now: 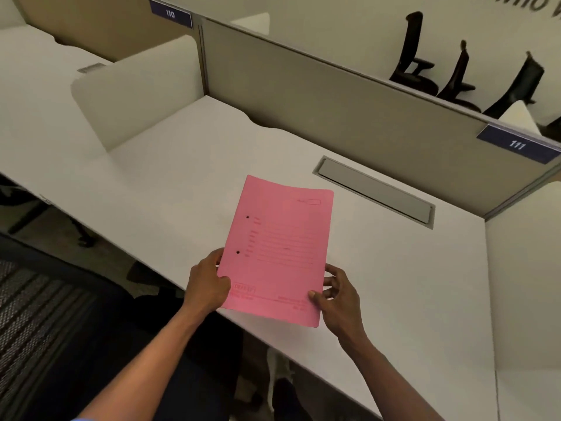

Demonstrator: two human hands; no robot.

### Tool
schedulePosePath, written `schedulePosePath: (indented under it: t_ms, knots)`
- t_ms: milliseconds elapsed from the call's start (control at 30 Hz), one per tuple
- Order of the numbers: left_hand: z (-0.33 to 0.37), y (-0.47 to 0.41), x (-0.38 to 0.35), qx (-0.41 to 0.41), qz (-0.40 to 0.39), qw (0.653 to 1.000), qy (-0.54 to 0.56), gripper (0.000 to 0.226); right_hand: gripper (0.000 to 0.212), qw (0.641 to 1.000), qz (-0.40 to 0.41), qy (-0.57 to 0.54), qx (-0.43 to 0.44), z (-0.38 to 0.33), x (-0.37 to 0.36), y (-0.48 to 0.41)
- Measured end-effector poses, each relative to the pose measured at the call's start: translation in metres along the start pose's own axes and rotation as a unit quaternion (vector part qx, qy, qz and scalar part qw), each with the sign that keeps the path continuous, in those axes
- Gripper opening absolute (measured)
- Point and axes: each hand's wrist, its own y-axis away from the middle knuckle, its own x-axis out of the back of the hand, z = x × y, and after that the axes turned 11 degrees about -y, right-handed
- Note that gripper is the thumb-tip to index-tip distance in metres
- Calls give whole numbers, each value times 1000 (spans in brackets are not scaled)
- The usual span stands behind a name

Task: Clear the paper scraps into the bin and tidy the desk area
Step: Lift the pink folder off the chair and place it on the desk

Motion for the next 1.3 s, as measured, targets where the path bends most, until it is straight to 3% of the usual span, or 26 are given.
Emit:
schedulePosePath:
  t_ms: [333, 533, 733, 900, 1033, 1300]
  knots:
    - [26, -119, -17, 31, 19, 997, -67, 53, 81, 997, -52, -31, -42, 23, -16, -116]
    - [39, -199, -40, 39, 25, 991, -123, 63, 84, 996, -41, -46, -70, 32, -34, -193]
    - [50, -286, -53, 41, 43, 979, -196, 87, 82, 997, -6, -38, -62, 33, -48, -267]
    - [70, -348, -60, 15, 47, 974, -221, 87, 66, 999, 9, 13, -42, 31, -61, -317]
    - [85, -388, -65, -3, 57, 971, -231, 92, 70, 997, 17, 75, -29, 31, -69, -352]
    - [103, -444, -75, -24, 74, 961, -265, 77, 58, 988, 18, 153, -12, 22, -77, -405]
